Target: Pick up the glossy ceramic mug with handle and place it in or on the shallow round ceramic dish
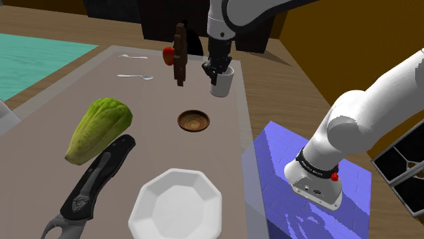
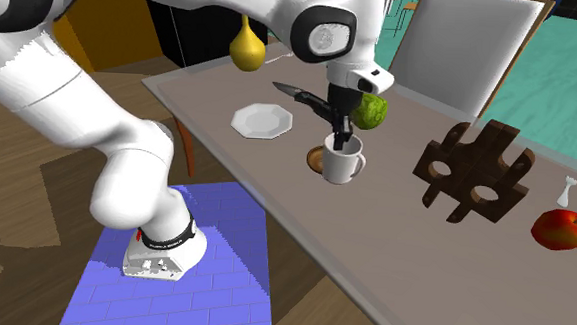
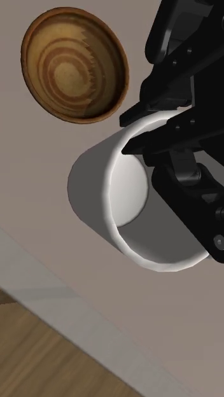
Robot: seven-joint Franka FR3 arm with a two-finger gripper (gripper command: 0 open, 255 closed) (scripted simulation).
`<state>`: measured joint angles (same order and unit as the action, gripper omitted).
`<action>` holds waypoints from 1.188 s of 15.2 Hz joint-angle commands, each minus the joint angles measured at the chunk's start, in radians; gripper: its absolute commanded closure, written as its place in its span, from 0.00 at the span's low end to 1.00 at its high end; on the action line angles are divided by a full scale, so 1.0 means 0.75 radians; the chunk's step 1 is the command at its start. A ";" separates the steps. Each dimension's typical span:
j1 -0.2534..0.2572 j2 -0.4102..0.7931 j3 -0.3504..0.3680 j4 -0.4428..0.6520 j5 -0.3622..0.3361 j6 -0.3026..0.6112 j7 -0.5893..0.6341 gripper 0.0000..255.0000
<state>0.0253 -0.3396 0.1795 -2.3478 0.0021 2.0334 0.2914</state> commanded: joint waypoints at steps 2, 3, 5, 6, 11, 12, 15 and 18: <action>0.030 0.061 0.062 0.093 0.007 -0.034 0.092 1.00; 0.040 0.085 0.084 0.123 0.007 -0.042 0.124 1.00; 0.059 0.135 0.127 0.188 0.004 -0.059 0.190 1.00; 0.069 0.163 0.147 0.222 0.000 -0.068 0.223 1.00; 0.098 0.261 0.207 0.289 -0.022 -0.043 0.325 1.00; 0.098 0.266 0.208 0.276 -0.024 -0.025 0.327 1.00; 0.099 0.283 0.211 0.238 -0.030 0.028 0.334 1.00; 0.099 0.302 0.214 0.203 -0.038 0.082 0.343 1.00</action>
<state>0.0982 -0.1179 0.3379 -2.1857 -0.0246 2.0795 0.5442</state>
